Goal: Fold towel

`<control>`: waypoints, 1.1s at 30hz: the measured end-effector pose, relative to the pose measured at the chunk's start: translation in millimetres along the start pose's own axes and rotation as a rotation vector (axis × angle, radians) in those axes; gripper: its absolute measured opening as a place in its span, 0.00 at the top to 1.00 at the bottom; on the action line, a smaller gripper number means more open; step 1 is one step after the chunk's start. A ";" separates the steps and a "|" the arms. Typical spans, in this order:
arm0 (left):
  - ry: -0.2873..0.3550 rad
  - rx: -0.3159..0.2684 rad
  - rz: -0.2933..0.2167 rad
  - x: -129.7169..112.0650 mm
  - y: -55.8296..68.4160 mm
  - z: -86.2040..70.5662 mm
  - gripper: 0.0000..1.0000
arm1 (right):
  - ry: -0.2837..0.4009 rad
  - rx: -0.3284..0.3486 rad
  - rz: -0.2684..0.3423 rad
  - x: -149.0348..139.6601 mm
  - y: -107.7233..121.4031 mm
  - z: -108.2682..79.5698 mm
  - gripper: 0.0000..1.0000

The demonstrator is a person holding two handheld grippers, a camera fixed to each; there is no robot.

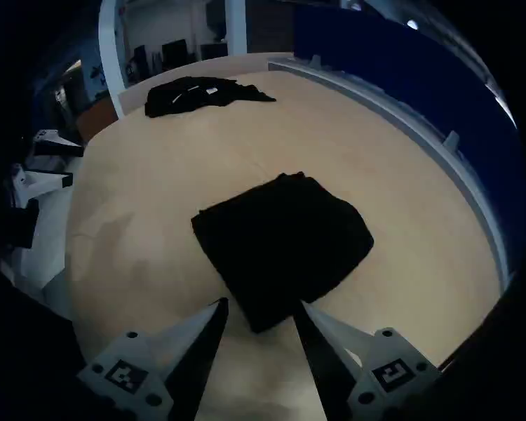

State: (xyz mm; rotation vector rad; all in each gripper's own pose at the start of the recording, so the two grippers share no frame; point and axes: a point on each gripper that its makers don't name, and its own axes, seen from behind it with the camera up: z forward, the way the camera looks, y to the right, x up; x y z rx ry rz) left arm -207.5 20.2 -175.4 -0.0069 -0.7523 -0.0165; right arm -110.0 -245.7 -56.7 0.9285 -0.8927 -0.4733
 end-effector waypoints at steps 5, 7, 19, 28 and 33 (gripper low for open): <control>0.002 -0.003 0.003 2.5 2.2 0.0 0.07 | -0.008 -0.006 0.011 -7.8 1.5 -0.9 0.30; 0.003 -0.004 0.004 3.1 2.9 -0.1 0.07 | -0.013 -0.009 0.010 -9.7 1.6 0.0 0.30; 0.002 -0.004 0.001 0.3 3.8 0.0 0.07 | -0.046 -0.018 0.030 -24.3 1.7 11.4 0.51; 0.003 -0.002 -0.007 0.0 1.3 -0.3 0.07 | -0.049 -0.026 0.038 -29.8 2.4 13.9 0.74; 0.002 -0.002 -0.008 -1.4 1.3 -0.4 0.08 | -0.045 -0.028 0.055 -29.0 3.3 16.4 0.74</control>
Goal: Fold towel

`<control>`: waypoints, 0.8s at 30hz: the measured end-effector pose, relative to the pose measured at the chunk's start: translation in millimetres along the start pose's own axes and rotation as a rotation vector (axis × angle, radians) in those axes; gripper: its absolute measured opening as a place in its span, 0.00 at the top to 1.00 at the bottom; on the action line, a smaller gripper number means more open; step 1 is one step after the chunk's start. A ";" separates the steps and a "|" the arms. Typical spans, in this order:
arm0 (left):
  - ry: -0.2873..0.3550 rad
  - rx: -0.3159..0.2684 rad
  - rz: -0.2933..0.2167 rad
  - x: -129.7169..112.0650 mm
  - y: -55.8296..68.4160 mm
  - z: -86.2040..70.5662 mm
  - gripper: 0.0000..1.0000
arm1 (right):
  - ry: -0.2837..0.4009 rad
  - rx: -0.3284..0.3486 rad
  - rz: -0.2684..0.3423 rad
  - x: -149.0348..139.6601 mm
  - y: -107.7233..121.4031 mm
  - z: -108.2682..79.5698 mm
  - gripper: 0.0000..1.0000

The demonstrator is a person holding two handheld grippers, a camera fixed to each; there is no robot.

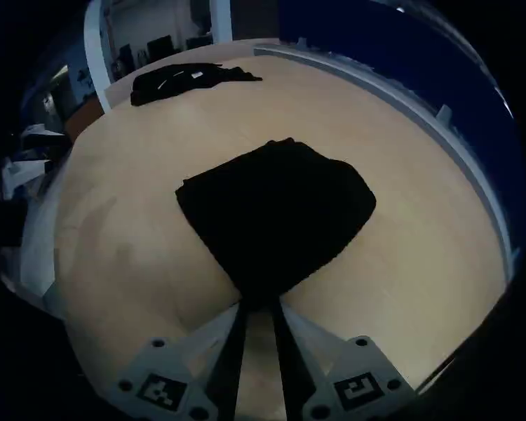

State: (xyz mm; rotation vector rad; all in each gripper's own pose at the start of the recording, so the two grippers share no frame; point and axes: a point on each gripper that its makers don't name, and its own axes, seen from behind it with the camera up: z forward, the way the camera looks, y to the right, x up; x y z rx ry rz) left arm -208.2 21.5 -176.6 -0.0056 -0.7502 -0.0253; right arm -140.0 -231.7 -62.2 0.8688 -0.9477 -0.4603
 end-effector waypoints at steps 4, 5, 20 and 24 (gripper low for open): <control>0.000 -0.001 0.006 0.0 1.2 -0.1 0.08 | 0.004 -0.004 0.015 1.6 0.0 1.4 0.77; 0.000 -0.002 0.007 0.1 1.4 0.0 0.08 | 0.004 -0.005 0.016 1.9 -0.2 1.4 0.83; 0.006 -0.011 0.014 4.7 4.2 -0.3 0.08 | 0.060 -0.023 -0.025 22.6 5.2 -16.0 0.96; 0.016 -0.014 0.021 9.7 4.3 -0.4 0.08 | 0.094 -0.041 -0.045 42.2 9.6 -29.8 0.96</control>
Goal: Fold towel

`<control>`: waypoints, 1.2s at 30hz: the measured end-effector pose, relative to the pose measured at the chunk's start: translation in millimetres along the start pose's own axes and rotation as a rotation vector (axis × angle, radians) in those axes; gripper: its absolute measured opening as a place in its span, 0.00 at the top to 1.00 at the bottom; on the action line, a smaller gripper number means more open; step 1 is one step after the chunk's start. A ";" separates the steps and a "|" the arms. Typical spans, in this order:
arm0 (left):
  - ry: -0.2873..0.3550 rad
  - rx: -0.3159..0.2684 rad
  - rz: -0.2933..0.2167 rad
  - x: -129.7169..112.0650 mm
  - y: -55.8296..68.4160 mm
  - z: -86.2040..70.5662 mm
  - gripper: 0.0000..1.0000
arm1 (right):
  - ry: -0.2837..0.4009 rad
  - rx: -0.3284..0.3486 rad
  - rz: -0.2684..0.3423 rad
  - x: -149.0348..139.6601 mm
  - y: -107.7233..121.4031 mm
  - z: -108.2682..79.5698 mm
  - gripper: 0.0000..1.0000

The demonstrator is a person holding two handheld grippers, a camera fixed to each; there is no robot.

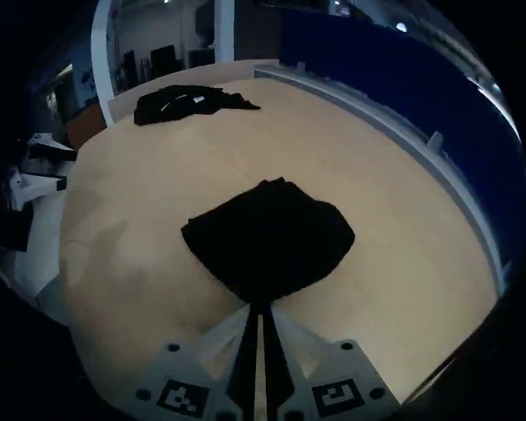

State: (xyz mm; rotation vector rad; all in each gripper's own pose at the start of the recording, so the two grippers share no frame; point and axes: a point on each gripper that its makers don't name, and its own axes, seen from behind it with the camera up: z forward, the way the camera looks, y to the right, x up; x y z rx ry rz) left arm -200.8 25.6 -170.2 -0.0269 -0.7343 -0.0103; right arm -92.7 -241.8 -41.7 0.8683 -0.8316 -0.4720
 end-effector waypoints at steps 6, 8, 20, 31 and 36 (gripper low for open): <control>0.015 -0.012 0.012 8.2 2.7 -2.3 0.07 | 0.054 -0.027 -0.037 35.9 11.0 -22.6 0.96; 0.021 -0.016 0.016 10.5 3.4 -2.9 0.07 | 0.071 -0.037 -0.045 47.6 15.2 -31.3 0.96; 0.057 -0.036 0.030 27.5 7.1 -6.9 0.07 | 0.155 -0.111 -0.061 93.0 45.4 -84.1 0.96; 0.073 -0.058 0.049 39.4 18.3 -2.8 0.07 | 0.154 -0.146 -0.069 88.0 69.5 -116.7 0.96; 0.072 -0.068 0.056 42.6 24.9 -0.6 0.07 | 0.157 -0.165 -0.057 82.4 83.5 -129.5 0.96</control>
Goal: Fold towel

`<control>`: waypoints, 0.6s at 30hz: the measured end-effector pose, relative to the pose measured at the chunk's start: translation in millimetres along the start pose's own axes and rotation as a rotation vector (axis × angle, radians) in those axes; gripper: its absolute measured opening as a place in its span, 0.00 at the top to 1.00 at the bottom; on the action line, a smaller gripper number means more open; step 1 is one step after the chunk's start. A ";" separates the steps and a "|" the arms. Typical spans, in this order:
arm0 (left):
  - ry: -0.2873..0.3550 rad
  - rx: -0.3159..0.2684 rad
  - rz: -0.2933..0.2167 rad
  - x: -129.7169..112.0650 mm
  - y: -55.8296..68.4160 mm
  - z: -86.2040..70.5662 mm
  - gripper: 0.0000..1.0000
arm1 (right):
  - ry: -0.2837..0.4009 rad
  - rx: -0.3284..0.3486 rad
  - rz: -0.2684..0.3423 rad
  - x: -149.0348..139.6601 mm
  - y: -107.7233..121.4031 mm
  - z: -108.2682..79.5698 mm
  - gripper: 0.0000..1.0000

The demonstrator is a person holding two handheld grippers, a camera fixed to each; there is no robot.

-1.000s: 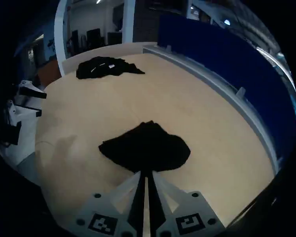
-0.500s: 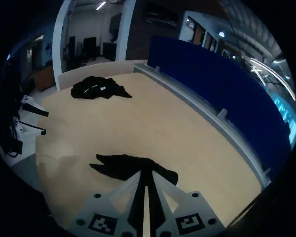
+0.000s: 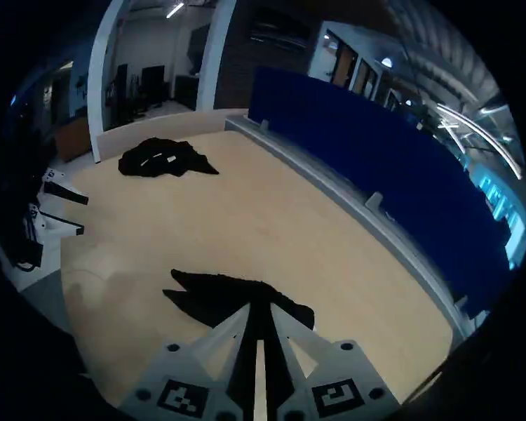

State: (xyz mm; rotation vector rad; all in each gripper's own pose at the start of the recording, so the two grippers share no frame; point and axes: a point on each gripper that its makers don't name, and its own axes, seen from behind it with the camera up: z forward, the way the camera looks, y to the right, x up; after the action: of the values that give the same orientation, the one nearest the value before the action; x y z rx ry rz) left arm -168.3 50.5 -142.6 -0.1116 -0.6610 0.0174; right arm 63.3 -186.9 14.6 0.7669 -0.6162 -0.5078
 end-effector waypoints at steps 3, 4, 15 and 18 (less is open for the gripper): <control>-0.001 -0.005 0.004 2.5 3.8 2.5 0.07 | -0.001 -0.016 0.005 -4.3 10.4 -7.1 0.96; -0.001 -0.007 0.005 3.3 5.0 3.4 0.07 | -0.001 -0.020 0.008 -5.8 13.8 -9.5 0.96; -0.008 -0.024 0.032 11.2 18.5 15.4 0.07 | -0.013 -0.071 0.059 -34.8 69.6 -43.4 0.96; -0.012 -0.025 0.040 11.9 20.7 18.8 0.07 | -0.029 -0.093 0.063 -47.9 91.5 -55.0 0.96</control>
State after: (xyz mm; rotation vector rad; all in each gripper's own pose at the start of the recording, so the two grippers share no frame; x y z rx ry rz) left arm -170.0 73.5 -122.9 -0.1493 -0.6713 0.0481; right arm 84.3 -74.1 37.8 0.6513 -0.6377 -0.4867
